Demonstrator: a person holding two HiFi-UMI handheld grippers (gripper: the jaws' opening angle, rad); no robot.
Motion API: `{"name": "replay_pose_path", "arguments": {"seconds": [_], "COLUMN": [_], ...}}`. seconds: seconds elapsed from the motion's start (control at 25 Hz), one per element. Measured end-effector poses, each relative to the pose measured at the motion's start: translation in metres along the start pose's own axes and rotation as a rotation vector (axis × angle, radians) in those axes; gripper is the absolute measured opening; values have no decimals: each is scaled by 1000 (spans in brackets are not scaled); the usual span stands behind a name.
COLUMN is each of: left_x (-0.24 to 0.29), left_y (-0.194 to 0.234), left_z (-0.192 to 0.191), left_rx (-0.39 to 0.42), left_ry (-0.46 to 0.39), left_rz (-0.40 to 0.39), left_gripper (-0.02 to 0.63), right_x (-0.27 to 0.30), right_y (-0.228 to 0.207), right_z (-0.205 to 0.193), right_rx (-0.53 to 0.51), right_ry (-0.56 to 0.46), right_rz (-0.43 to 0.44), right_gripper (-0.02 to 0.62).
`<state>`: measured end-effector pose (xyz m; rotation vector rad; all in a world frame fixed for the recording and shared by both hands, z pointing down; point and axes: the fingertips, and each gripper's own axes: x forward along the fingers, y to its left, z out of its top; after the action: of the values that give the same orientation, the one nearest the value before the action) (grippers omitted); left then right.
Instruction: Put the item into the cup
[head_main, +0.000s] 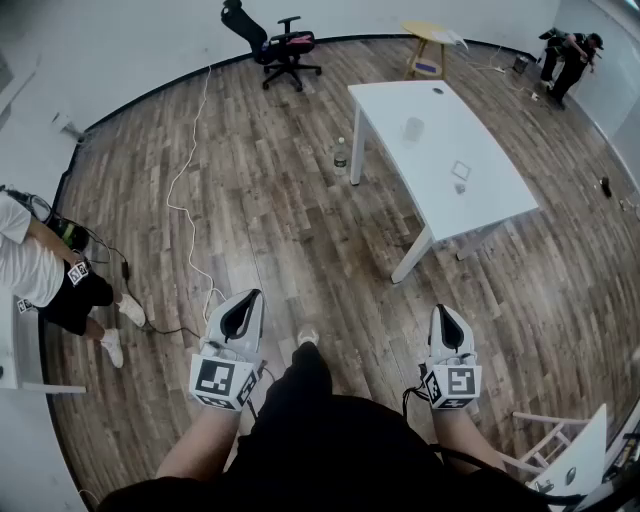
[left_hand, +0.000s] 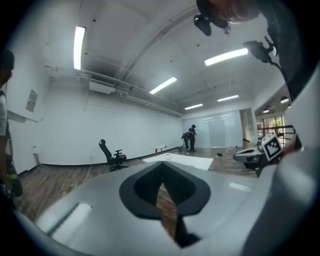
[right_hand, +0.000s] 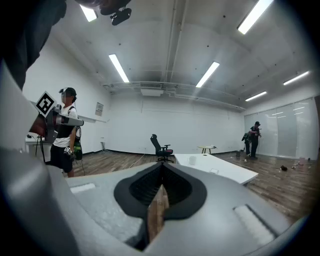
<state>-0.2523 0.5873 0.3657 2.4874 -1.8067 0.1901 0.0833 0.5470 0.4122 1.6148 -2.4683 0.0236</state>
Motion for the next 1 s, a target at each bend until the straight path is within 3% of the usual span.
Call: {"name": "replay_pose_path", "arguments": {"seconds": [0.32,0.76,1.0], "left_x": [84,189,229], "left_y": [46,126,144], "left_z": [11,38,38], "left_rx": [1,49,56], "left_ry": [-7,-55,-67], "left_rz": [-68,-153,-204], "left_gripper": [2,2,2], "right_x": [68,177,204], "right_y": [-17,-2,-4], "right_z": [16,49,61], "right_rx": [13,6,-3], "right_ry": [12,-16,-43], "right_rz": [-74,-109,-151], "right_gripper": [2,2,2]}}
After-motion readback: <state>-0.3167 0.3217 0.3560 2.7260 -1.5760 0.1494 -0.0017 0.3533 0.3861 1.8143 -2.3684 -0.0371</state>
